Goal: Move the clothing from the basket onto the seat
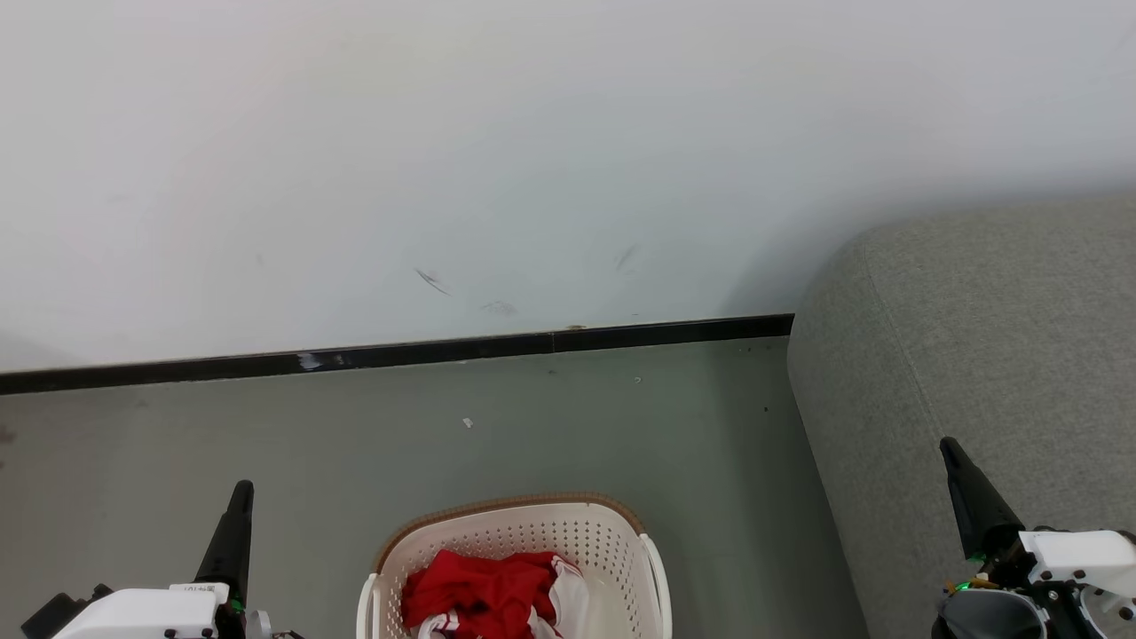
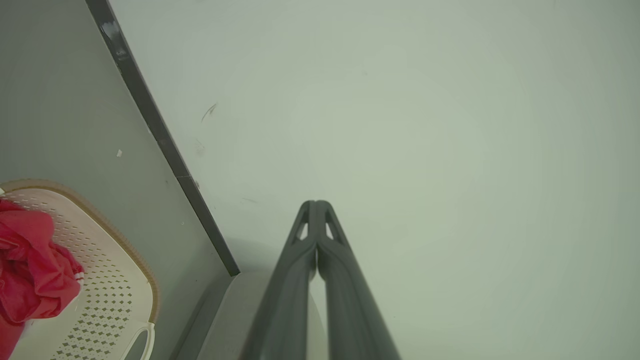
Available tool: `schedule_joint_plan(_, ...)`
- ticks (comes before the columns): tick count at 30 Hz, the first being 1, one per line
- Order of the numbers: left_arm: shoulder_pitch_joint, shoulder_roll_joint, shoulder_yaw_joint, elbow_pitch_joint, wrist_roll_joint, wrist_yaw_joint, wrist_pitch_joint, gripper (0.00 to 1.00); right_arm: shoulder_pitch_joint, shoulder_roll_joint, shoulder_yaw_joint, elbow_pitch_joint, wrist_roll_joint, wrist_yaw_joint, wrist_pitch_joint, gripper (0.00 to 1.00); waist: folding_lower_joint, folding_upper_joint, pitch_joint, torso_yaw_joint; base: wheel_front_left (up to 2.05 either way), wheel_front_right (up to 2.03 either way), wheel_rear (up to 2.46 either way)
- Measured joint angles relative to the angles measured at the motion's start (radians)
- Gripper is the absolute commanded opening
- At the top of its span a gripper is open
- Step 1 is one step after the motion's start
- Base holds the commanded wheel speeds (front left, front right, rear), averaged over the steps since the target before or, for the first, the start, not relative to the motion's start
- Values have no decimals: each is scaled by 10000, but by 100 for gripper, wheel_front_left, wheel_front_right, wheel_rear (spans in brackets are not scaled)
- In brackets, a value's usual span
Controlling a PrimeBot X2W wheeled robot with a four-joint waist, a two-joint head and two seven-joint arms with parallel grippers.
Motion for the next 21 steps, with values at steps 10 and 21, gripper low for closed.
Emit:
schedule_joint_plan(10,0,0,0,0,0,0,0,0,0,0,4,-2,0,0,0,0,0,0,0,0,0,0,0)
schedule_joint_plan(21,0,0,0,0,0,0,0,0,0,-2,6,-2,0,0,0,0,0,0,0,0,0,0,0)
